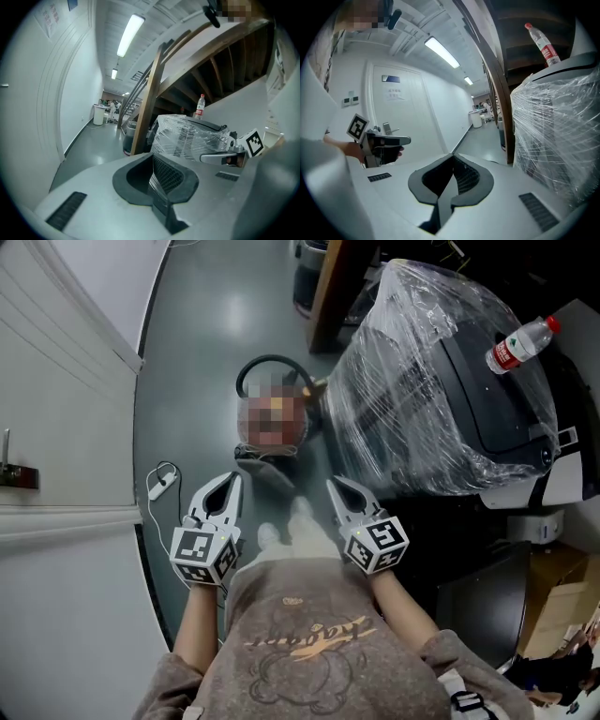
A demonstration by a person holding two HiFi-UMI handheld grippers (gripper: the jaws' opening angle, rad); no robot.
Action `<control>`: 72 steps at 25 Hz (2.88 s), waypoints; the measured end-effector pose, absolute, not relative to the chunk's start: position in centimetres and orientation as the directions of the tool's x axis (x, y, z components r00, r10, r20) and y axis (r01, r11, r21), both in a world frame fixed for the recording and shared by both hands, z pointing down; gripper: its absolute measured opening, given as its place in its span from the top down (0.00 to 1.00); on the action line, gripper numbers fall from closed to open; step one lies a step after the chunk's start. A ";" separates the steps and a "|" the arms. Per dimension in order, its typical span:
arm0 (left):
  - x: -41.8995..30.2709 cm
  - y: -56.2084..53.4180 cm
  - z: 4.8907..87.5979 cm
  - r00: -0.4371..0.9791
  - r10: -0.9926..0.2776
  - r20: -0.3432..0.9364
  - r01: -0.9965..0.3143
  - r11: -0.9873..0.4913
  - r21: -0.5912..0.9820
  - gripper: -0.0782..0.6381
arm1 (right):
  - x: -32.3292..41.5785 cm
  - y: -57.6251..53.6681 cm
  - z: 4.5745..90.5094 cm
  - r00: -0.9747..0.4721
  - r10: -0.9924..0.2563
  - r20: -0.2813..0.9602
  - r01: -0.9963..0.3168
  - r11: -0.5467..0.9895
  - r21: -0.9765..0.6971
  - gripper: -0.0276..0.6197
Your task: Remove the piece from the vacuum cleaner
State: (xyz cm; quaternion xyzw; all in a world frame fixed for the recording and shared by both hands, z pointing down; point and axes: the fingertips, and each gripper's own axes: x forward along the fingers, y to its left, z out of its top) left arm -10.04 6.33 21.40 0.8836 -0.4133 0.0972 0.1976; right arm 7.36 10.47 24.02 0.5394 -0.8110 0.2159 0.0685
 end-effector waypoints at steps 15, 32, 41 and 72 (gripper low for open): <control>-7.8 3.4 21.3 0.687 -0.663 0.298 -0.726 -0.612 0.312 0.72 | 9.2 7.0 24.7 -0.422 -0.844 0.330 -0.894 0.325 -0.309 0.90; -7.9 1.2 26.6 0.707 -0.590 0.390 -0.705 -0.635 0.317 0.47 | 7.5 4.9 29.6 -0.496 -0.767 0.407 -0.863 0.387 -0.324 0.57; -6.8 -1.4 35.7 0.720 -0.508 0.473 -0.671 -0.684 0.287 0.47 | 6.4 2.9 38.9 -0.523 -0.689 0.502 -0.852 0.399 -0.340 0.57; -3.5 -1.3 76.3 0.596 -0.054 0.801 -0.341 -0.920 0.192 0.47 | 0.9 2.3 77.3 -0.523 -0.315 0.792 -0.773 0.566 -0.285 0.57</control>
